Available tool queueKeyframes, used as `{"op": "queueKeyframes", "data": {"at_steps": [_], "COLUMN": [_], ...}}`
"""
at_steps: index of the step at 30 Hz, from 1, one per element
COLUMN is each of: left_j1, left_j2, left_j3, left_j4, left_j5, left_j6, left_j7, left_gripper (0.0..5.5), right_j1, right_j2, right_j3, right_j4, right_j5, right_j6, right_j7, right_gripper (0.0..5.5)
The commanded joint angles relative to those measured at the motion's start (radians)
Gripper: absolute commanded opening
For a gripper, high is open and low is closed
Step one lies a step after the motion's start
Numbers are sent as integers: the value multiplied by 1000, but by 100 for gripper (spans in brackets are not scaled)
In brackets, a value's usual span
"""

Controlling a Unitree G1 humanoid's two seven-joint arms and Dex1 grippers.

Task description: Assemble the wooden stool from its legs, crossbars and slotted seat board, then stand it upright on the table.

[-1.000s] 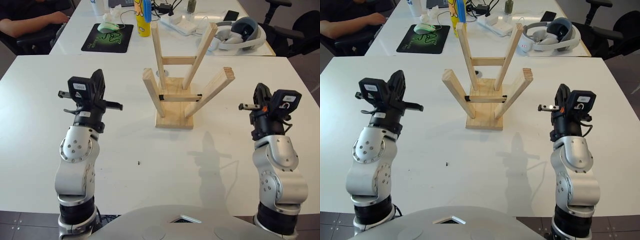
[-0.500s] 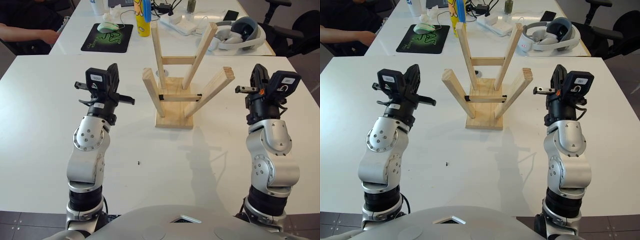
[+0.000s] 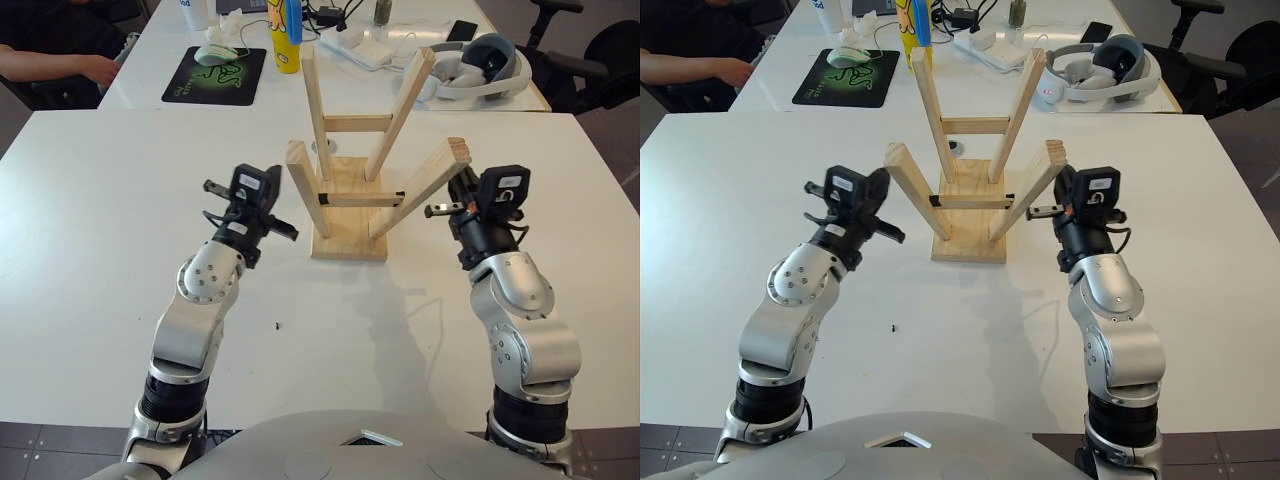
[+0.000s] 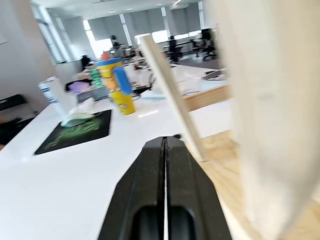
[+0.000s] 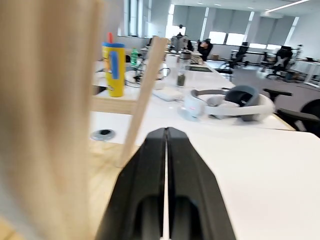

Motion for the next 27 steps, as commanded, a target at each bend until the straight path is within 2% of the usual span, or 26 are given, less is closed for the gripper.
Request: {"op": "queueKeyframes", "data": {"at_steps": [1, 5, 8, 9, 12, 15, 19, 23, 27], "left_j1": [42, 61, 42, 13, -19, -10, 14, 32, 66], "left_j2": [-39, -40, -46, -25, -3, 21, 35, 12, -36], "left_j3": [211, 281, 170, 28, -264, -243, -100, -6, 175], "left_j4": [-6, -35, -55, -72, -83, -37, -13, -18, -32], "left_j5": [3, 6, -27, -30, -47, -19, 31, 36, 8], "left_j6": [13, -22, -73, -94, -95, -59, -1, 30, 41], "left_j7": [112, 139, 59, -29, -193, -188, -79, -22, 62], "left_gripper": [0, 0, 0, 0, 0, 0, 0, 0, 0], "right_j1": [28, 17, -22, -38, -39, 13, 45, 53, 44], "right_j2": [28, 52, 63, 36, -6, -19, -48, -31, -8], "right_j3": [-152, -215, -107, 33, 317, 294, 95, -25, -141], "right_j4": [-9, -23, -47, -87, -152, -119, -31, -15, -40], "right_j5": [-21, -1, 51, 61, 82, 53, -29, -56, -73], "right_j6": [27, 26, -6, -10, 11, 20, 71, 93, 77], "right_j7": [-73, -77, 11, 90, 225, 211, 93, 33, -19], "right_gripper": [4, 4, 4, 4, 4, 4, 4, 4, 4]}}
